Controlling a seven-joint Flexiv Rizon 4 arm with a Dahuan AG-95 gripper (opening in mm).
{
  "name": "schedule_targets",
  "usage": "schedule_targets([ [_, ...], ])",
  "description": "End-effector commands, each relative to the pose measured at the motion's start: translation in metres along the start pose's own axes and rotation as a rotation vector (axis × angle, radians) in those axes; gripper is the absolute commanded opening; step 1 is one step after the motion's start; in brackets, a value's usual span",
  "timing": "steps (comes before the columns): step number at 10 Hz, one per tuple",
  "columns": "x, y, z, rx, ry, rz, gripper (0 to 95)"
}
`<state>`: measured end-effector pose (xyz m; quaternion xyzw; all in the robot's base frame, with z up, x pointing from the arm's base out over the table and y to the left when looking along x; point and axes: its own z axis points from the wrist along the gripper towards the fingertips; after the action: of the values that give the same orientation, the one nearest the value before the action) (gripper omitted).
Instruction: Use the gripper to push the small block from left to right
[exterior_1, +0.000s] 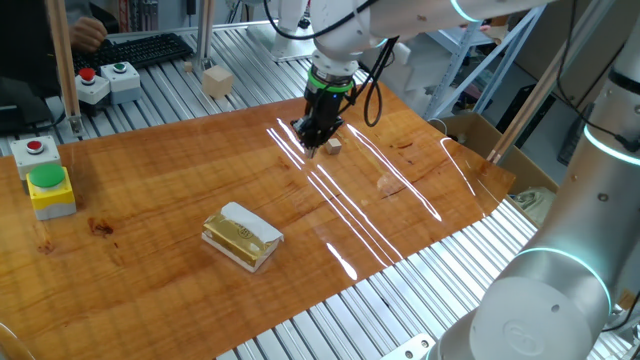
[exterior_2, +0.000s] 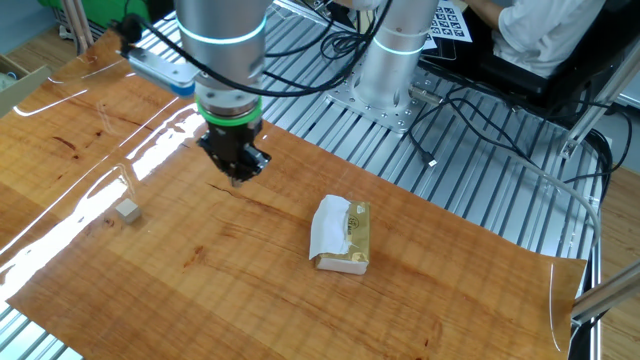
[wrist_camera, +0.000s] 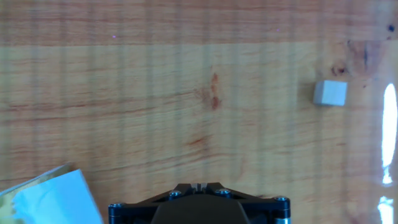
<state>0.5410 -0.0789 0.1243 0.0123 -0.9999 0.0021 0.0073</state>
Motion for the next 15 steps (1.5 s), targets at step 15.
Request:
schedule_targets([
  [15,-0.051,-0.082,0.014,0.002,0.014,-0.085,0.0],
])
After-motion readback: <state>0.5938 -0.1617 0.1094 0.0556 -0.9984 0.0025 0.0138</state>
